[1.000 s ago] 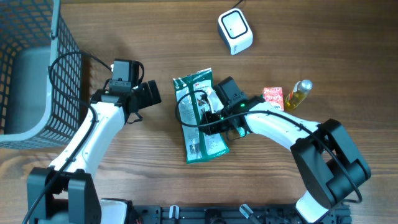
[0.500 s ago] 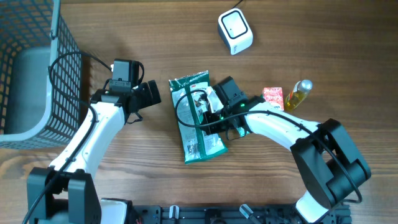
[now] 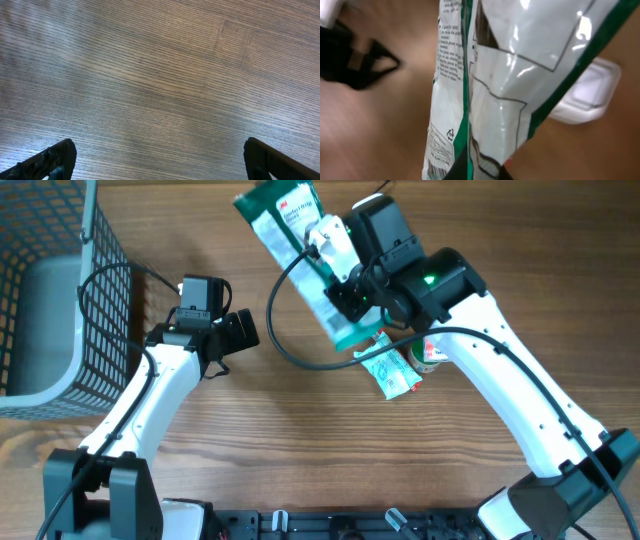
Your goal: Scan the item barcode
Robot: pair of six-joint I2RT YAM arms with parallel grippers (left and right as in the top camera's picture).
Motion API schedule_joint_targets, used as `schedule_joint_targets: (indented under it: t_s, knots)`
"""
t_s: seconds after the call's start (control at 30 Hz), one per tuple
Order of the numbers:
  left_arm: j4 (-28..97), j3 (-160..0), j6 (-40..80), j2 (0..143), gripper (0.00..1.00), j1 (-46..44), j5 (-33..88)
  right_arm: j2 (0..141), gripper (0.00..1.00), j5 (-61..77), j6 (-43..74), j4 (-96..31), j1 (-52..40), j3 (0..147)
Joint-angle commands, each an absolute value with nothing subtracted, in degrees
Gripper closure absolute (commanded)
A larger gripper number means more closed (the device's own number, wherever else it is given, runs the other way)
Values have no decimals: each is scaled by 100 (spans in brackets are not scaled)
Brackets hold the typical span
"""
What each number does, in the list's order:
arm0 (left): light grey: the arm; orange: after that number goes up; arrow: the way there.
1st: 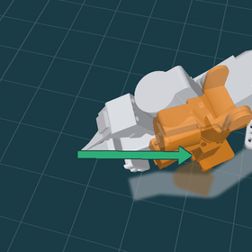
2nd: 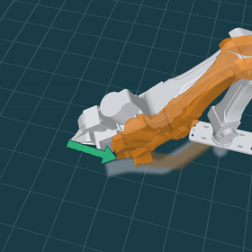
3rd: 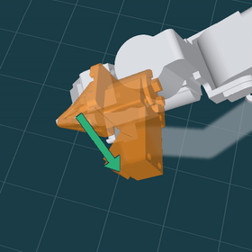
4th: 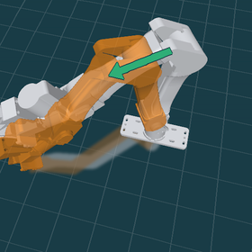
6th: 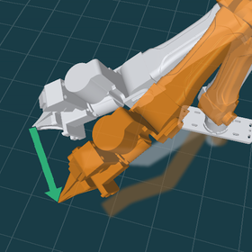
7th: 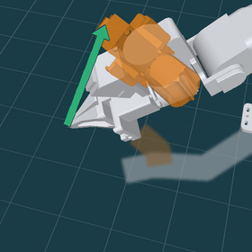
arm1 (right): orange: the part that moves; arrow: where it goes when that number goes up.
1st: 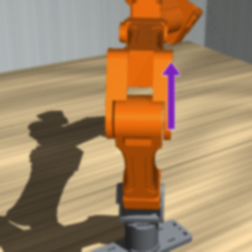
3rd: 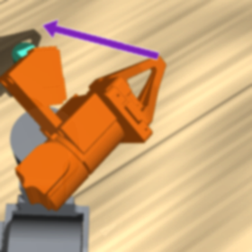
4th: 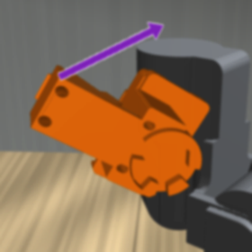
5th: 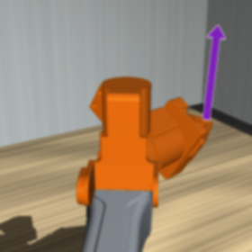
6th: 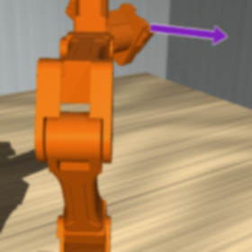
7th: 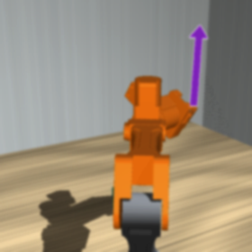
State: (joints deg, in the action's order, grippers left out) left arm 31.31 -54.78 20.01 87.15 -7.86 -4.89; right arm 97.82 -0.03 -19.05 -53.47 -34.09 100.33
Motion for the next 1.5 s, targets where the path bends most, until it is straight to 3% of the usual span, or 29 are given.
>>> schedule_joint_targets:
  t_s: [0.0,0.27,0.6,1.23,1.47]
  knots:
    - [3129,-5531,1977,8711,0,-760,-565,9913,96,-1457,-3603,-5026,-3420,10086]
    - [3129,-5531,1977,8711,0,-760,-565,10899,96,-3216,-4995,-2888,-3343,10086]
    - [3131,-5531,1977,8711,0,-760,-565,12269,96,-4012,-5251,279,-2832,10086]
    - [3131,-5531,1977,8711,0,-760,-565,13139,95,-3623,-4580,502,-3103,10082]
    - [3131,-5531,1977,8711,0,-760,-565,13139,94,-3592,-3114,-296,-3197,10082]
